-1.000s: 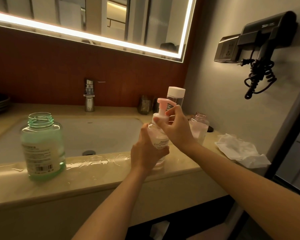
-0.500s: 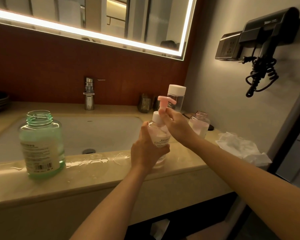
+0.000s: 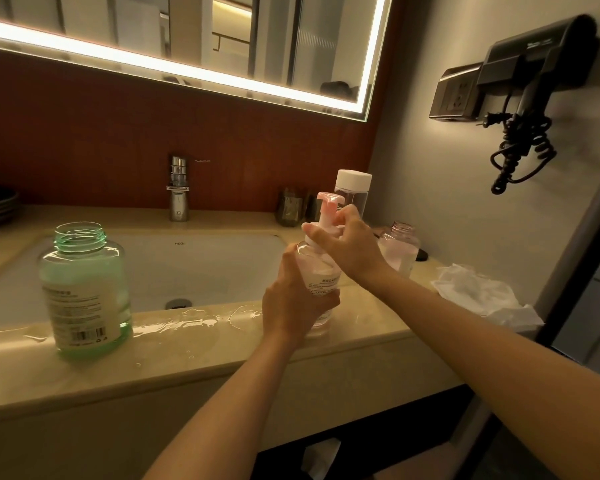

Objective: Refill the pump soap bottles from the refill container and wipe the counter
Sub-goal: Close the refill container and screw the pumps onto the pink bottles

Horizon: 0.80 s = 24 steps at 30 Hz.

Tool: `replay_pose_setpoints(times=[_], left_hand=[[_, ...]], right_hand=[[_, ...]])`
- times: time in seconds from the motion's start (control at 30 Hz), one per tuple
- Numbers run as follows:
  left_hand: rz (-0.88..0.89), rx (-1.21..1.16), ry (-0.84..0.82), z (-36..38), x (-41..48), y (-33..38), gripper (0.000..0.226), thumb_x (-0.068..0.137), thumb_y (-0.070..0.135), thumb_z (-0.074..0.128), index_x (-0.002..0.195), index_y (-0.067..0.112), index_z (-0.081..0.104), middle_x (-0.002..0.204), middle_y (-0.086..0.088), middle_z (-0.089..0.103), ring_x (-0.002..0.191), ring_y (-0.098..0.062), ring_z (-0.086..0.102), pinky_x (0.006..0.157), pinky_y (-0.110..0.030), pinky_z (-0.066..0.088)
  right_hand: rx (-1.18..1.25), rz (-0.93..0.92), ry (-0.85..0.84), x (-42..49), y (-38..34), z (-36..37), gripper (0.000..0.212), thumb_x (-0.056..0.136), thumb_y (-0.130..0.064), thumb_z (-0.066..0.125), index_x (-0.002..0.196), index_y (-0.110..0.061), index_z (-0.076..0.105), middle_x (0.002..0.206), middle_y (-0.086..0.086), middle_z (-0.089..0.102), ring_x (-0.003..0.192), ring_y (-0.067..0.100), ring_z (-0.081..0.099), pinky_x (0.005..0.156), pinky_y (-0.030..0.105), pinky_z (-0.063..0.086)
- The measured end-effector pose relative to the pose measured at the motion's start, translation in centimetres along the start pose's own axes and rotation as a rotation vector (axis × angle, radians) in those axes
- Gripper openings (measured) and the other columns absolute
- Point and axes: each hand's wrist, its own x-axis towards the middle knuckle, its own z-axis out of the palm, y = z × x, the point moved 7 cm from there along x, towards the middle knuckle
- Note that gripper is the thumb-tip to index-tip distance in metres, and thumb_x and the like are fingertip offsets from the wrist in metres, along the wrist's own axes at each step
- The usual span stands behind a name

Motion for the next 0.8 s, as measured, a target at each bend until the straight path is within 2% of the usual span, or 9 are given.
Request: replay_pose_setpoints(times=[0.07,0.13,0.3,0.37,0.43,0.5,0.57,0.7,0.8], left_hand=[[0.002,0.002,0.003,-0.1,0.0,0.1,0.092,0.064,0.042,0.08,0.134,0.015,0.028,0.12,-0.006,0.056,0.093,-0.024,0.063,0.071,-0.028,0.052],[0.002,0.004,0.01,-0.2,0.0,0.1,0.092,0.063,0.042,0.08,0.134,0.015,0.028,0.118,-0.006,0.057,0.091,-0.024,0.063,0.07,-0.028,0.052],[0.005,0.004,0.01,-0.2,0.0,0.1,0.092,0.063,0.041,0.081,0.134,0.013,0.029,0.117,-0.008,0.058,0.09,-0.026,0.064,0.072,-0.032,0.054],[-0.004,-0.001,0.007,-0.1,0.0,0.1,0.092,0.063,0.041,0.081,0.134,0.014,0.029,0.118,-0.007,0.058,0.091,-0.026,0.064,0.073,-0.032,0.053],[-0.012,-0.005,0.003,-0.1,0.0,0.1,0.092,0.064,0.041,0.081,0.134,0.015,0.028,0.12,-0.006,0.057,0.093,-0.025,0.063,0.074,-0.031,0.053],[-0.006,-0.003,0.002,-0.1,0.0,0.1,0.092,0.064,0.042,0.08,0.134,0.015,0.028,0.121,-0.006,0.057,0.094,-0.024,0.063,0.074,-0.03,0.053],[0.002,-0.001,0.002,-0.2,0.0,0.2,0.092,0.063,0.041,0.081,0.134,0.014,0.028,0.121,-0.006,0.056,0.094,-0.024,0.063,0.073,-0.029,0.052],[-0.006,-0.003,0.003,-0.3,0.0,0.3,0.091,0.064,0.039,0.081,0.134,0.014,0.029,0.119,-0.006,0.057,0.092,-0.026,0.063,0.072,-0.029,0.051],[0.007,0.002,0.006,-0.3,0.0,0.3,0.092,0.063,0.04,0.081,0.134,0.013,0.029,0.117,-0.007,0.058,0.09,-0.025,0.063,0.07,-0.028,0.051]], right_hand=[[0.111,0.035,-0.117,0.2,-0.2,0.9,0.049,0.089,-0.036,0.056,0.125,-0.01,0.037,0.112,0.002,0.049,0.1,0.019,0.053,0.084,0.033,0.047],[0.148,0.037,-0.183,0.1,-0.2,1.7,0.047,0.093,-0.036,0.048,0.131,-0.011,0.036,0.113,0.004,0.051,0.106,0.023,0.055,0.09,0.037,0.047],[0.076,0.018,-0.117,-0.9,0.1,1.4,0.047,0.095,-0.044,0.035,0.125,-0.01,0.047,0.115,0.007,0.06,0.104,0.021,0.059,0.092,0.039,0.048],[-0.038,-0.021,-0.045,-1.0,0.0,0.8,0.045,0.095,-0.044,0.036,0.12,-0.01,0.051,0.111,0.006,0.062,0.095,0.019,0.06,0.086,0.037,0.051],[-0.113,-0.039,0.016,-0.5,-0.1,0.2,0.045,0.091,-0.048,0.045,0.113,-0.009,0.052,0.105,0.004,0.062,0.09,0.018,0.06,0.083,0.036,0.052],[-0.062,0.017,-0.01,0.1,0.1,0.4,0.049,0.086,-0.05,0.053,0.114,-0.01,0.045,0.105,0.001,0.056,0.092,0.018,0.056,0.083,0.038,0.051],[0.047,0.055,-0.09,0.4,0.2,1.2,0.051,0.088,-0.045,0.053,0.123,-0.012,0.037,0.112,0.003,0.051,0.097,0.019,0.053,0.086,0.038,0.049],[0.105,0.003,-0.137,-0.3,-0.5,1.6,0.041,0.094,-0.043,0.04,0.118,-0.011,0.048,0.1,0.002,0.056,0.095,0.019,0.057,0.084,0.032,0.047],[0.088,0.001,-0.132,-0.9,-0.2,1.2,0.041,0.097,-0.04,0.035,0.121,-0.01,0.049,0.107,0.004,0.058,0.094,0.015,0.055,0.087,0.034,0.048]])
